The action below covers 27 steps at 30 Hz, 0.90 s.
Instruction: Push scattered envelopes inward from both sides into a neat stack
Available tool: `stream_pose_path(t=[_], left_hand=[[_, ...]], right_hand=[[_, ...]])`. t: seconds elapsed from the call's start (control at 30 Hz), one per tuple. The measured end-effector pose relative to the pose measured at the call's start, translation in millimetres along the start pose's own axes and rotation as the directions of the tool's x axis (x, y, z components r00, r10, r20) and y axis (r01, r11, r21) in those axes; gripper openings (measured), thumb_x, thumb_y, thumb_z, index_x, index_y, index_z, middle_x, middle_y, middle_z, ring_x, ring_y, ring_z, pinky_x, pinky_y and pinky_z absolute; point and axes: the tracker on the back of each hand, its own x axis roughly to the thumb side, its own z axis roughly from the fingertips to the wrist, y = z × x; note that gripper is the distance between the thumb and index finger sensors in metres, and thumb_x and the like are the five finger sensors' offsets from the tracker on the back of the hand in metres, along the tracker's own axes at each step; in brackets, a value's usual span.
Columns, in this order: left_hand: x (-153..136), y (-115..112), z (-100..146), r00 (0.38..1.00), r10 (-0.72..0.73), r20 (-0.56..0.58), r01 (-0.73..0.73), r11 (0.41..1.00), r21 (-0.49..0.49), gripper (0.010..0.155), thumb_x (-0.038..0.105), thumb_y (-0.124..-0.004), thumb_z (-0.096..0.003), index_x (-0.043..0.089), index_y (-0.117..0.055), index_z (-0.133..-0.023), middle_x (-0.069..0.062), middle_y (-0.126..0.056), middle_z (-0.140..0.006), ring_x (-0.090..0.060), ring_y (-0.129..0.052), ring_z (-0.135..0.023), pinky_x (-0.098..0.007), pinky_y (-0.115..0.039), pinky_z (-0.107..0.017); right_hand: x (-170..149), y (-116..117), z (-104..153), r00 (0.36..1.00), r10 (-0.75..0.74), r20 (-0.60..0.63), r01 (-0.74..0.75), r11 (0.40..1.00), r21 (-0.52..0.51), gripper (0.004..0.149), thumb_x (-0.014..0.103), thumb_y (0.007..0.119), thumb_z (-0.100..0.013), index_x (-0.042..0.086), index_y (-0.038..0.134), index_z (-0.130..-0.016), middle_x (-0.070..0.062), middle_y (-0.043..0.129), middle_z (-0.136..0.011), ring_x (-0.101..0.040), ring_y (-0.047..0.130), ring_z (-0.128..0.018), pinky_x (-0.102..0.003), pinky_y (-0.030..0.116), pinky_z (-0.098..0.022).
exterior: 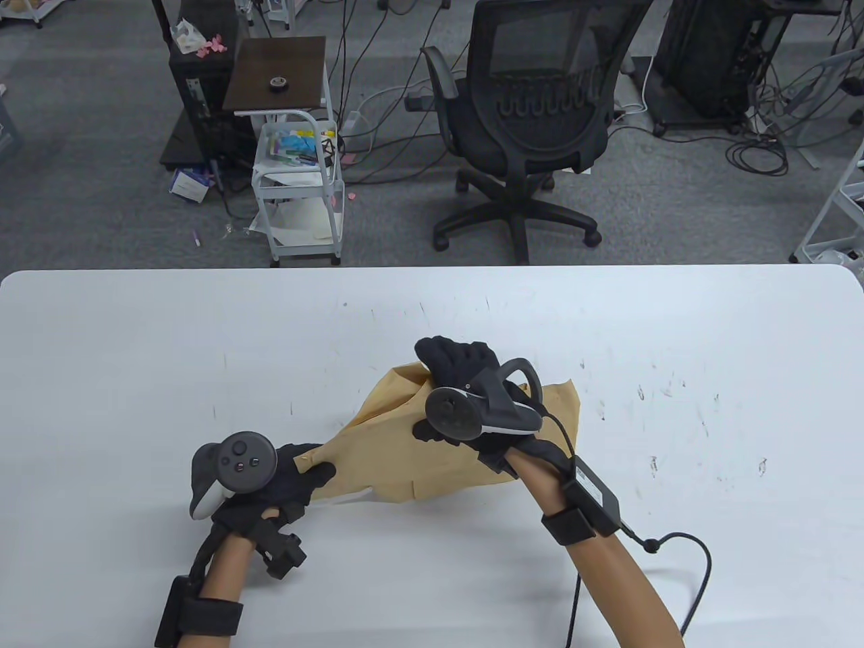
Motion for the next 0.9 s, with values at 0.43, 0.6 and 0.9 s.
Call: stream_pose_path(t=[0.43,0.6,0.9], left_hand=[[-0.3,-1.1,0.7,0.999,-0.038,-0.014,0.037,0.996,-0.081,0.046,0.037,-0.073,-0.0482,0.033,-0.074,-0.094,-0.001,-0.090,-0.091,-0.038,-0.082,-0.094,-0.070,-0.055,-0.074],[-9.3,-15.6,-3.1,0.982,0.187,-0.006,-0.187,0.980,-0.075,0.058,0.041,-0.074,-0.0481,0.028,-0.063,-0.103,-0.007,-0.081,-0.100,-0.040,-0.081,-0.094,-0.070,-0.054,-0.073],[10.6,-3.4,-2.0,0.999,-0.001,-0.036,-0.002,0.997,-0.072,0.045,0.037,-0.072,-0.0487,0.030,-0.077,-0.093,-0.004,-0.093,-0.087,-0.035,-0.092,-0.082,-0.065,-0.062,-0.071]], right_hand=[[-32.2,-7.6,3.3,0.999,-0.047,-0.016,0.050,0.964,0.262,0.052,0.046,0.085,-0.036,0.021,0.077,-0.081,0.000,0.095,-0.074,-0.035,0.092,-0.074,-0.070,0.061,-0.066],[-34.1,-11.9,6.1,0.992,-0.123,-0.010,0.122,0.977,0.174,0.043,0.041,0.086,-0.037,0.021,0.081,-0.075,0.003,0.100,-0.063,-0.029,0.098,-0.065,-0.065,0.067,-0.064],[-38.4,1.1,8.8,0.999,-0.044,-0.010,0.043,0.844,0.535,0.081,0.051,0.082,-0.038,0.012,0.055,-0.104,-0.015,0.079,-0.100,-0.046,0.077,-0.089,-0.074,0.051,-0.068]])
